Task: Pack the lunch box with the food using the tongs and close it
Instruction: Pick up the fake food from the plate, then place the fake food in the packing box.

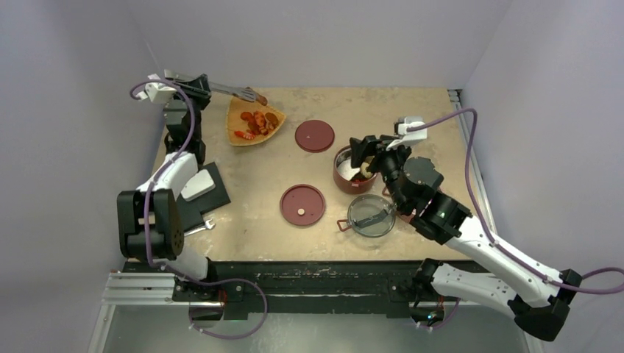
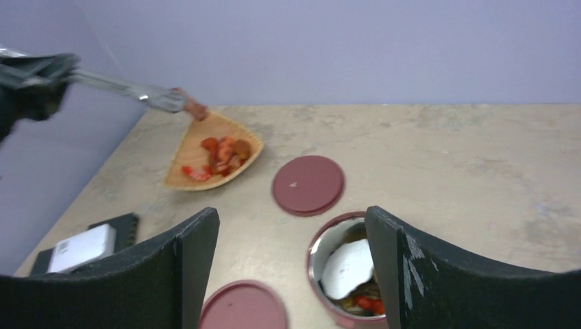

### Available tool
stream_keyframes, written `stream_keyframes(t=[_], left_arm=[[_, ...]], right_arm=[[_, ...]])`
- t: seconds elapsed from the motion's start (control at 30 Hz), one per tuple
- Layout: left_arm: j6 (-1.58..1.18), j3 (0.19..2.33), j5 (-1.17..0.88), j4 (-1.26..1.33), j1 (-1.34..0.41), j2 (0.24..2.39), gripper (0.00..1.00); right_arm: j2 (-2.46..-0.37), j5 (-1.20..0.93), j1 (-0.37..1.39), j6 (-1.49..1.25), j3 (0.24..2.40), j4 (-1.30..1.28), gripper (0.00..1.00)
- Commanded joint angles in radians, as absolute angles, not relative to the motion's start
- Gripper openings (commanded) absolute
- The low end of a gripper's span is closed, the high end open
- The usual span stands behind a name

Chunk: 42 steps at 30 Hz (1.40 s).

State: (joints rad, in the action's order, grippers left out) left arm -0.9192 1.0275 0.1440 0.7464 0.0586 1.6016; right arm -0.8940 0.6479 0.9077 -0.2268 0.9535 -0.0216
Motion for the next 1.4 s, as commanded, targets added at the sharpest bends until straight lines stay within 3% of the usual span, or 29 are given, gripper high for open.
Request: stream_keyframes(t=[0.0,0.33,0.67,1.03,1.37], left_arm=[[-0.923,0.98,0.042,0.709,0.042,1.455,0.0],[-0.902,0.95,0.007,0.591,-0.236,1.269,0.0],[-0.904,0.936,0.014,0.66,-0.507,1.363,0.0],[-0.903,0.988,-0.045,0.73,-0.591,1.603,0.0],[-0.877,1.01,-0.015,0.752,-0.596,1.664,0.0]], right_arm=[[-0.872,0.561,0.759,-0.224,0.959,-0.026,0.82],[-0.861,0.447,0.542,-0.247,0.903,-0.057,0.81],[-0.812,0.411,0.511,-0.261,0.864,-0.053,0.82],[-0.782,0.415,0.511,-0.252,0.854,-0.055,0.82],[-0.781,0.407,0.511,-0.244,0.854,-0.051,0.82]])
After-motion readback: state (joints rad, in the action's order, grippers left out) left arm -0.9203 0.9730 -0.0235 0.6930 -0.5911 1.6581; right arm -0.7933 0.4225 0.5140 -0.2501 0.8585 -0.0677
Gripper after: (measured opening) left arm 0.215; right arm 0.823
